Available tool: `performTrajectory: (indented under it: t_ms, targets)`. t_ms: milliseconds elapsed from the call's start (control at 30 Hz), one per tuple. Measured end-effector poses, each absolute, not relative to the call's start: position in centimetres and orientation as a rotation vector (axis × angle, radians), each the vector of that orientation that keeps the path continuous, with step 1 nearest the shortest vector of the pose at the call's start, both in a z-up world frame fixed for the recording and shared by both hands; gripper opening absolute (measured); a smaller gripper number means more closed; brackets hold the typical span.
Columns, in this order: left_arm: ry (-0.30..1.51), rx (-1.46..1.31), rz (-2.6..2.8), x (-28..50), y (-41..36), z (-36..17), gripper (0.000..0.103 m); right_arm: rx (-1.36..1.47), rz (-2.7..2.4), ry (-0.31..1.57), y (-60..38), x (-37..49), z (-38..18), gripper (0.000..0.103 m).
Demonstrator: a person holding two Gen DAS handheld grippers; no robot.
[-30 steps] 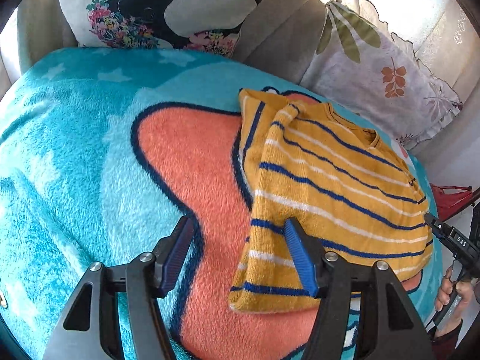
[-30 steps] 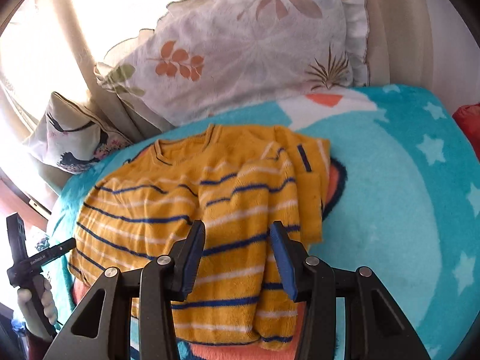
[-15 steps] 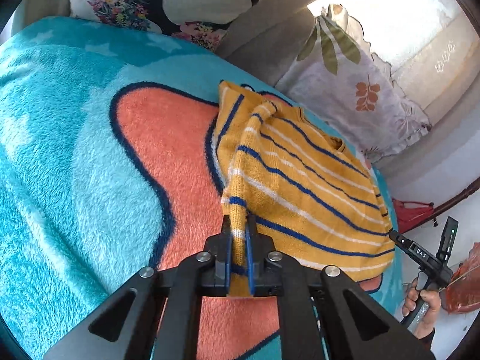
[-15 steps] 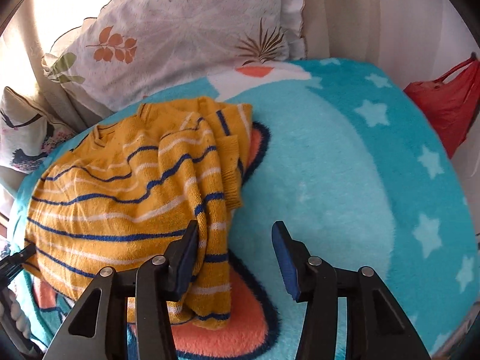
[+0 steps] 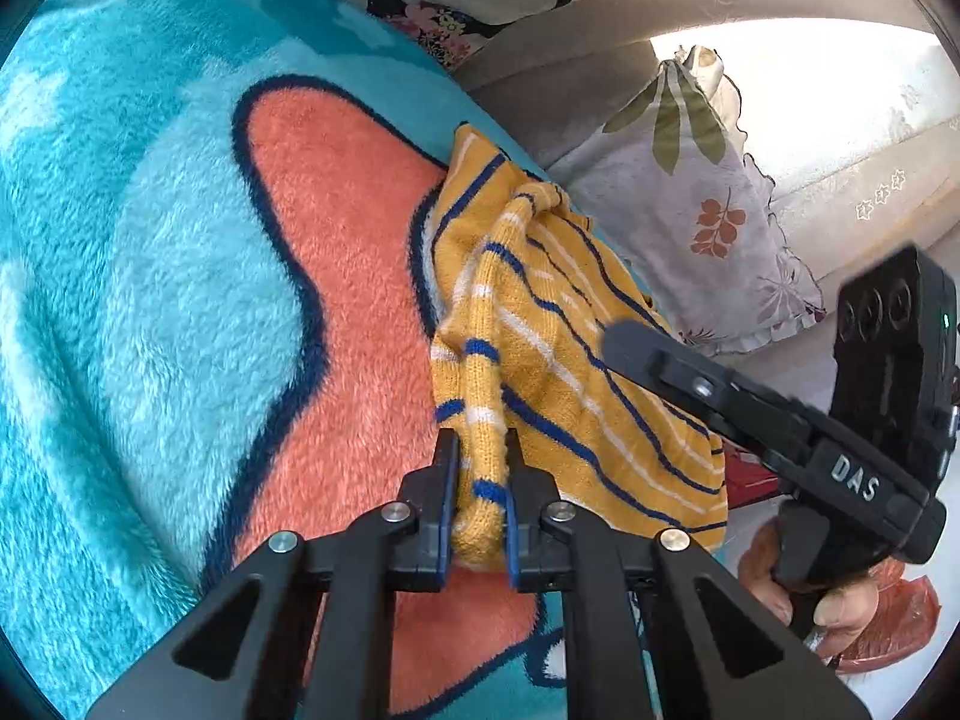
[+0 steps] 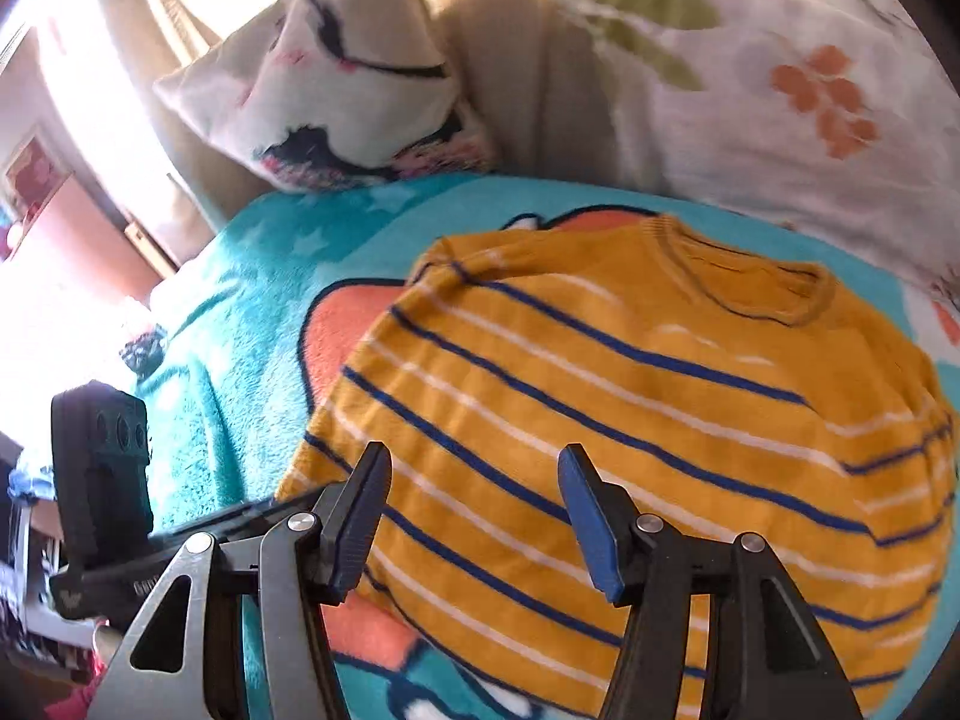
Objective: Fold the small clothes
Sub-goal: 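Grasp the sweater edge with the left gripper while the right gripper grasps beside it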
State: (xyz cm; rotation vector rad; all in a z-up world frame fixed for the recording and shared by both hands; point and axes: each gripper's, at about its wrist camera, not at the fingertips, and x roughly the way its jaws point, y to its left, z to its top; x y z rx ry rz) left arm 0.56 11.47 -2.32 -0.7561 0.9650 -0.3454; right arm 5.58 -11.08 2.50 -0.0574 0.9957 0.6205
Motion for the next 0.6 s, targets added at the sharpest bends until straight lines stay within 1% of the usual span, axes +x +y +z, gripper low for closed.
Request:
performTrajectory:
  t_ms: [67, 133, 300, 333, 367, 400, 467, 500, 533, 600]
  targets:
    - [0.950, -0.786, -0.347, 0.2, 11.6, -2.3, 0.012, -0.112, 0.639, 1.041, -7.9, 6.6, 1.8, 0.063]
    - [0.943, -0.806, -0.350, 0.0, 11.7, -2.3, 0.012, -0.200, 0.604, 1.047, -5.1, 7.3, 1.3, 0.068]
    - [0.927, -0.814, -0.359, -0.4, 11.2, -1.9, 0.012, -0.411, 0.478, 1.013, -1.4, 7.8, -0.1, 0.068]
    - [0.926, -0.814, -0.357, -0.6, 11.2, -1.9, 0.012, -0.447, 0.462, 1.011, -1.0, 7.9, -0.6, 0.065]
    - [0.926, -0.816, -0.356, -0.6, 11.2, -1.9, 0.012, -0.477, 0.443, 1.003, -0.8, 7.9, -0.9, 0.058]
    - [0.928, -0.813, -0.352, -0.6, 11.1, -1.8, 0.012, -0.496, 0.419, 0.986, -0.8, 7.7, -1.1, 0.045]
    - [0.923, -0.811, -0.353, -0.7, 11.0, -1.7, 0.012, -0.455, 0.429, 0.967, -1.4, 7.6, -0.5, 0.033]
    - [0.921, -0.808, -0.353, -0.8, 11.0, -1.5, 0.012, -0.430, 0.434, 0.961, -2.0, 7.6, -0.2, 0.024]
    - [0.918, -0.804, -0.354, -0.9, 10.9, -1.4, 0.012, -0.408, 0.437, 0.955, -2.5, 7.4, 0.1, 0.019]
    - [0.909, -0.789, -0.354, -0.9, 10.5, -0.8, 0.012, -0.365, 0.447, 0.941, -3.4, 7.3, 0.7, 0.015]
